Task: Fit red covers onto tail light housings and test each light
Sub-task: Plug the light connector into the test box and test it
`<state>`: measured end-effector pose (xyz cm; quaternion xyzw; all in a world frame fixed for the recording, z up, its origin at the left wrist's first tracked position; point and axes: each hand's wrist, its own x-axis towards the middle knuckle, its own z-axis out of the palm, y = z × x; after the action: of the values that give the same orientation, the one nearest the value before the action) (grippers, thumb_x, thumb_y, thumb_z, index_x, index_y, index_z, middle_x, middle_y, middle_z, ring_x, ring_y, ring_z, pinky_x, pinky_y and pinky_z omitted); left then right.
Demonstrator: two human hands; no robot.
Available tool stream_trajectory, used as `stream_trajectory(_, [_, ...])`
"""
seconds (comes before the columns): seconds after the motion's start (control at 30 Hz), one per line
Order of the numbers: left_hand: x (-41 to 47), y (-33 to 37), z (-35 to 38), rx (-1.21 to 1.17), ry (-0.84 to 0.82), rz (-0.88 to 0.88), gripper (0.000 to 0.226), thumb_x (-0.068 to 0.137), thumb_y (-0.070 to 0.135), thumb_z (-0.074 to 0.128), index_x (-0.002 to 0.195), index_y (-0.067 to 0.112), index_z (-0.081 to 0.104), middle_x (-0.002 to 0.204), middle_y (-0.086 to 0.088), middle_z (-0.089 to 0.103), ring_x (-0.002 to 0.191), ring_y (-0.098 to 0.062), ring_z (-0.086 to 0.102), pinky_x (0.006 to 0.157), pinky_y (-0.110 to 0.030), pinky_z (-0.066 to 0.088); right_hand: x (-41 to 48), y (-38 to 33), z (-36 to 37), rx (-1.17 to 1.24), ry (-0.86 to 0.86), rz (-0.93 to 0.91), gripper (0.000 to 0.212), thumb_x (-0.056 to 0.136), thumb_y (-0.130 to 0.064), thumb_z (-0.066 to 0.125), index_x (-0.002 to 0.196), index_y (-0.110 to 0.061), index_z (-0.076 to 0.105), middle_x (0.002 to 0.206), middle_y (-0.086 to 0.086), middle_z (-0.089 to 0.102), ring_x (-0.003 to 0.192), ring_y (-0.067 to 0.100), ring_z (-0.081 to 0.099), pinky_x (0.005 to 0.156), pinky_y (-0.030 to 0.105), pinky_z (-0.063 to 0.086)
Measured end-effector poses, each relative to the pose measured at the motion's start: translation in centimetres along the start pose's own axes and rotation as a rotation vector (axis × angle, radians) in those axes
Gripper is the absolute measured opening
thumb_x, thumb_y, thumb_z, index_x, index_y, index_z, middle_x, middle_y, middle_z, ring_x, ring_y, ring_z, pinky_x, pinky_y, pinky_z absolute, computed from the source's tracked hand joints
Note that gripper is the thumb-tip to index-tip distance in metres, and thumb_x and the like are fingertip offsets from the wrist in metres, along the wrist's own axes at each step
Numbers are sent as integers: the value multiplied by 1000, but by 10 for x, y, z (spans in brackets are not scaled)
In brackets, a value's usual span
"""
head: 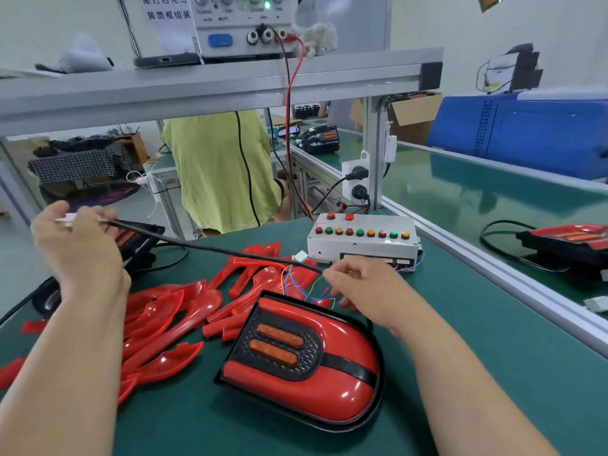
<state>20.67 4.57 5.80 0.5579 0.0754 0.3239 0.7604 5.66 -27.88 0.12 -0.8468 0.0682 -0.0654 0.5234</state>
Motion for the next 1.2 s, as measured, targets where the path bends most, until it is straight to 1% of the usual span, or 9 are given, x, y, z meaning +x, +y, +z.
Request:
stream_trajectory(0.1, [-1,3,1,-90,-8,-34,50,100,15,33,148,-1,31,99,-1,53,77,-3,68,77,-19,56,-2,-1,0,-138,-162,-8,53,69,-79,59,94,-32,64,87,-10,69,76,4,63,72,28,51])
stream_trajectory(0.2, [-20,19,10,-103,-65,36,46,97,12,32,143,9,38,75,5,42,51,-2,46,53,-20,46,-4,-3,1,-258,-316,-15,52,72,-79,62,99,-34,59,97,-14,65,87,3,62,79,26,49])
stream_trajectory(0.33, [-70,47,27,227,-506,278,32,87,28,59,111,48,58,62,7,51,46,-4,39,39,-17,32,-8,-6,-1,-227,-383,25,66,55,-78,66,106,-37,58,109,-11,66,98,7,65,91,33,54])
stream_trajectory(0.47, [-123,46,44,710,-1097,183,9,85,32,73,93,36,73,59,2,65,48,-6,52,45,-14,41,-11,-7,0,-91,-396,51,61,58,-59,77,110,-33,60,111,-3,69,97,16,70,92,42,57])
stream_trajectory(0.57, [-152,34,59,836,-1229,258,5,89,30,67,91,34,69,83,7,72,72,-7,64,65,-19,47,-13,-7,0,38,-350,4,52,60,-45,80,107,-28,65,106,7,73,93,26,72,89,49,58])
stream_trajectory(0.7, [-160,34,61,1087,-1391,388,19,93,49,55,108,41,64,109,17,64,101,1,57,93,-28,43,-16,-11,-9,150,-292,-126,38,68,-34,80,105,-30,74,101,4,76,94,23,72,95,47,55])
stream_trajectory(0.9, [-148,63,56,1050,-1486,262,44,74,82,51,103,52,66,105,28,66,99,9,59,88,-23,45,-19,-16,-13,430,-345,-169,33,74,-9,80,106,-19,77,103,9,77,89,22,73,86,36,59])
stream_trajectory(1.07, [-145,64,50,794,-1463,-11,34,68,46,78,100,39,71,96,6,75,85,-13,73,76,-29,59,-20,-19,-10,580,-339,-144,30,66,-15,81,95,-22,80,97,11,77,83,19,73,74,28,59])
stream_trajectory(1.2, [-136,55,50,445,-1257,-265,25,70,20,80,94,22,73,96,-18,75,83,-34,74,69,-42,61,-10,-19,-13,827,-260,4,52,67,-58,76,103,-19,78,105,16,74,86,24,72,70,35,61])
